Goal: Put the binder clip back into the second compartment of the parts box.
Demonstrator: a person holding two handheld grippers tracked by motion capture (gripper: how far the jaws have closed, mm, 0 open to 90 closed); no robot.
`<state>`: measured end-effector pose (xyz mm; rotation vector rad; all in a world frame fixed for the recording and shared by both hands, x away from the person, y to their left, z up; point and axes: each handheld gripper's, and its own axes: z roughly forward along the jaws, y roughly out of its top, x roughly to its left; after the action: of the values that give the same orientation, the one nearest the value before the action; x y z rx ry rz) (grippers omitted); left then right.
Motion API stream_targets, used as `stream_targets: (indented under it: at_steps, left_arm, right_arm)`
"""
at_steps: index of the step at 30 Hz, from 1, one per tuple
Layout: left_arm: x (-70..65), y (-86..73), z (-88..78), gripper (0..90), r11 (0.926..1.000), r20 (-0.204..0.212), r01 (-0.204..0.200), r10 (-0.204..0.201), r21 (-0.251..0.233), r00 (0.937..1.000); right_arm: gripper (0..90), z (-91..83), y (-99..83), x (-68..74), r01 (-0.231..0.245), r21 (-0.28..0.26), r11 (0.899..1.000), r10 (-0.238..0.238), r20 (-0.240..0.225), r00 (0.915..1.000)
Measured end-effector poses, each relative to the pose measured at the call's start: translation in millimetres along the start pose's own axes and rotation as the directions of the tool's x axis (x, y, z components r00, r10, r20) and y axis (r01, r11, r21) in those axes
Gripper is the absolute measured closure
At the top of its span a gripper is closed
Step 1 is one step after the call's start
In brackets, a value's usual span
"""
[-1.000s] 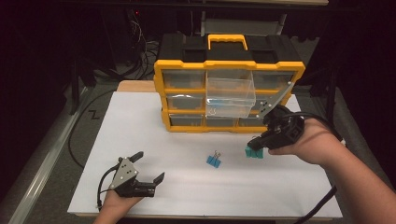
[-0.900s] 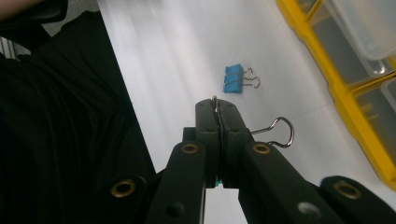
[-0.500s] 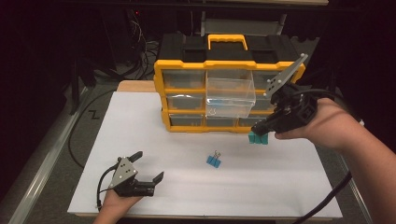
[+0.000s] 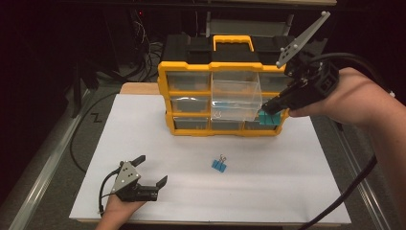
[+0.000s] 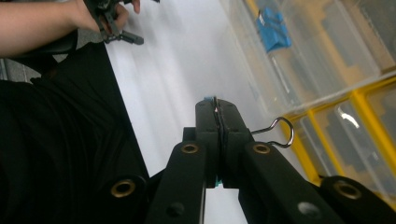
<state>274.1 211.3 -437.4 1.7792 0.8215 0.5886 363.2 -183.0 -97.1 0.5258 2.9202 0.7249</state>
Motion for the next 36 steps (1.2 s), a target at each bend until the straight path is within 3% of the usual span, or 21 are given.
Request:
stream_targets:
  at_steps: [11,21,28,36]
  left_arm:
    - [-0.2,0.2,-0.2,0.2,1.0,0.001,-0.001,0.001,-0.004,1.0]
    - [-0.8,0.1,-0.2,0.2,1.0,0.007,-0.002,0.002,-0.004,1.0]
    - [0.1,0.3,-0.7,0.2,1.0,0.009,-0.005,0.005,-0.004,0.9999]
    - [-0.5,0.3,-0.4,0.2,1.0,0.013,-0.004,0.004,-0.008,0.9999]
  right_arm:
    - [90.0,6.4,34.1,-8.2,0.036,-0.007,0.999,-0.036,0.012,0.9993]
    - [90.0,12.0,61.3,-22.1,0.042,-0.027,0.999,-0.041,0.038,0.9985]
    - [90.0,13.5,68.1,-36.4,0.019,-0.045,0.999,-0.015,0.094,0.9955]
    - [90.0,36.0,64.6,-46.9,0.014,-0.014,1.0,-0.013,0.078,0.9969]
